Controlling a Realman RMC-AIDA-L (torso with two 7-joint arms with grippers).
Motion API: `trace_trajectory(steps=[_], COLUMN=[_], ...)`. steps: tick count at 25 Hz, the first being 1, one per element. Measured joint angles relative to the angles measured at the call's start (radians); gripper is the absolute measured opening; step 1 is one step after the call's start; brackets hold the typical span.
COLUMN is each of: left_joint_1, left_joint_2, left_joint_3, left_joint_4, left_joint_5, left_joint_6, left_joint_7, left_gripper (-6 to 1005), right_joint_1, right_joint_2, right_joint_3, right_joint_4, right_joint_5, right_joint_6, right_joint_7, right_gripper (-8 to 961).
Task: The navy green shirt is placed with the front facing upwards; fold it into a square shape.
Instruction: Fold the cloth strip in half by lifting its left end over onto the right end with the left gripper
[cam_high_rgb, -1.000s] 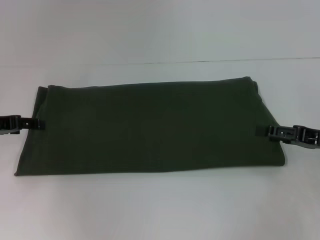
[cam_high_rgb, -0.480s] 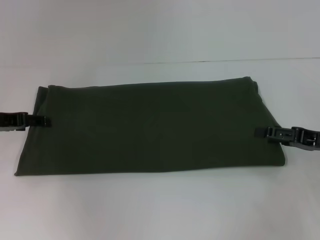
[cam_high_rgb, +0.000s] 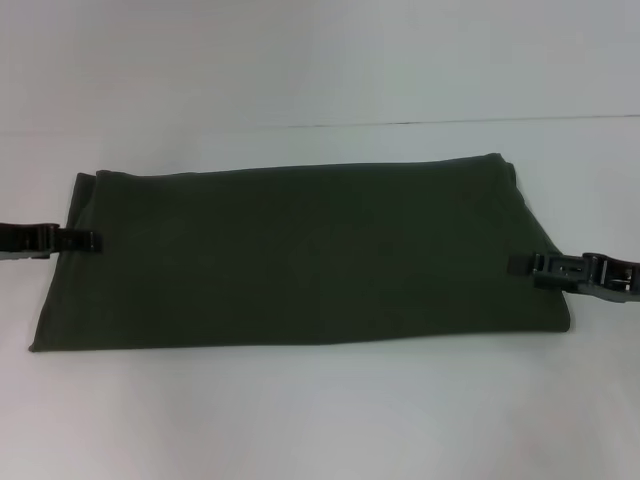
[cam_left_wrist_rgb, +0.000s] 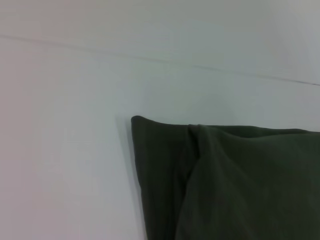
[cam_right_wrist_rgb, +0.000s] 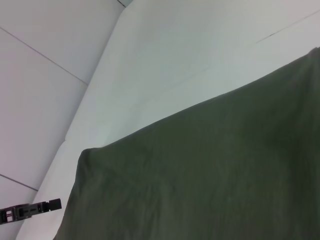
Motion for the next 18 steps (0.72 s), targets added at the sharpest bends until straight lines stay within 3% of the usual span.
trace_trajectory(steps=[18], left_joint_1=[0.0], left_joint_2=[-0.014], left_joint_3=[0.042], left_joint_4=[-0.029], left_joint_5=[-0.001], left_joint_6=[-0.056], left_joint_7=[-0.001], left_gripper=[859], right_joint_1=[0.004], right_joint_2=[0.01], right_joint_3=[-0.004], right_joint_4=[-0.005], right_joint_5=[0.0], right_joint_6=[0.007], right_joint_7=[-0.008], right_gripper=[857])
